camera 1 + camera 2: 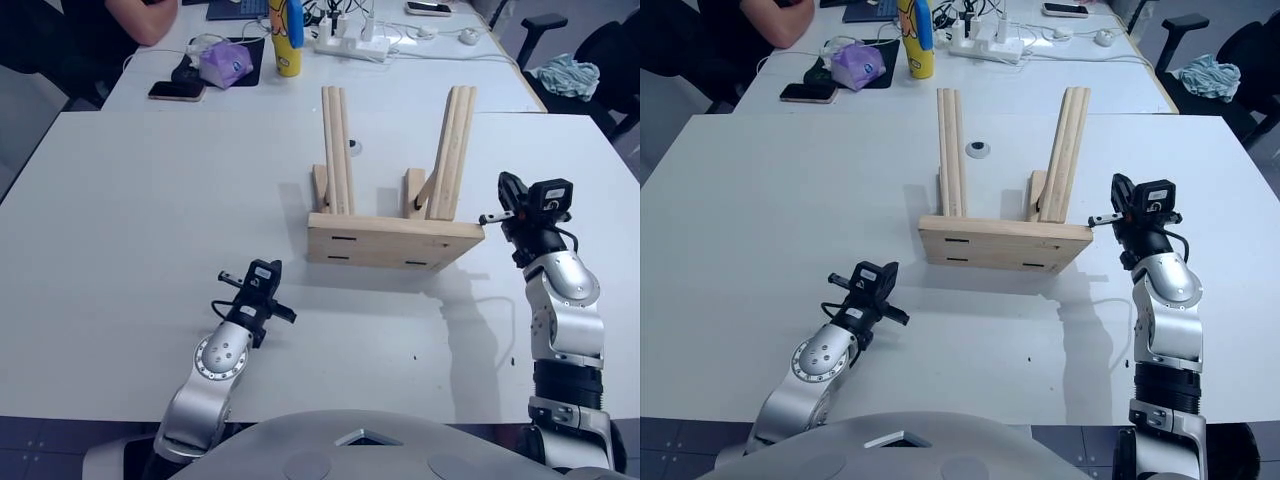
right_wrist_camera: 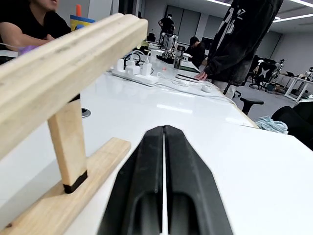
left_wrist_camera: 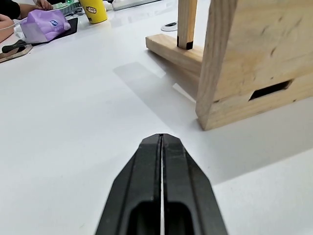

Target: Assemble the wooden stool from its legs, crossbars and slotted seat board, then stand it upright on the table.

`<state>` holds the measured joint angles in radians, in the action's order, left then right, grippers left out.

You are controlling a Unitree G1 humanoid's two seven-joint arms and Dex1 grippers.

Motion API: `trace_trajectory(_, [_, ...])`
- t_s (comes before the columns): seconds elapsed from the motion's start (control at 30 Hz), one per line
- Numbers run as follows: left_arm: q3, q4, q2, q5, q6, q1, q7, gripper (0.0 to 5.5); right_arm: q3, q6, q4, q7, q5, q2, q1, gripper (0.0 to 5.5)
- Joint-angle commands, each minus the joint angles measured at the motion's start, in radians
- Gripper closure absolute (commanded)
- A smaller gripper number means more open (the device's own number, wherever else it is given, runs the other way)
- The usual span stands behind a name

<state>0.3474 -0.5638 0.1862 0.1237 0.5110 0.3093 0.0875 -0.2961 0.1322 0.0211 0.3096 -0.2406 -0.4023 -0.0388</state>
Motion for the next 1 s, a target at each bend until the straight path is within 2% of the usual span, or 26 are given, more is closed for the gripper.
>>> trace_trajectory(0.03, [-0.016,0.01,-0.023,0.022,-0.04,-0.018,-0.03,5.46,-0.078,0.068,-0.079,-0.037,-0.046,0.015,0.041,5.5])
trace_trajectory(0.27, [-0.049,0.061,-0.041,0.035,-0.092,-0.067,-0.047,5.46,-0.152,0.142,-0.084,-0.088,-0.122,0.039,0.074,5.5])
trace_trajectory(0.33, [-0.045,0.084,-0.051,0.036,-0.101,-0.076,-0.048,5.46,-0.146,0.201,-0.069,-0.064,-0.177,0.057,0.072,5.5])
trace_trajectory(0.43, [-0.032,0.104,-0.067,0.039,-0.113,-0.078,-0.051,5.46,-0.218,0.351,-0.092,-0.092,-0.322,0.096,0.039,5.5])
trace_trajectory(0.47, [-0.027,0.111,-0.073,0.04,-0.116,-0.076,-0.052,5.46,-0.196,0.361,-0.087,-0.062,-0.319,0.082,0.048,5.5])
trace_trajectory(0.6, [-0.018,0.148,-0.091,0.044,-0.123,-0.087,-0.052,5.46,0.023,0.214,-0.043,0.109,-0.12,-0.014,0.146,5.5])
trace_trajectory(0.7, [-0.015,0.184,-0.102,0.048,-0.12,-0.116,-0.048,5.46,0.096,0.131,-0.032,0.154,-0.054,-0.02,0.185,5.5])
trace_trajectory(1.0, [-0.01,0.297,-0.143,0.024,-0.102,-0.222,-0.016,5.46,0.192,0.025,-0.031,0.165,0.039,0.008,0.178,5.5])
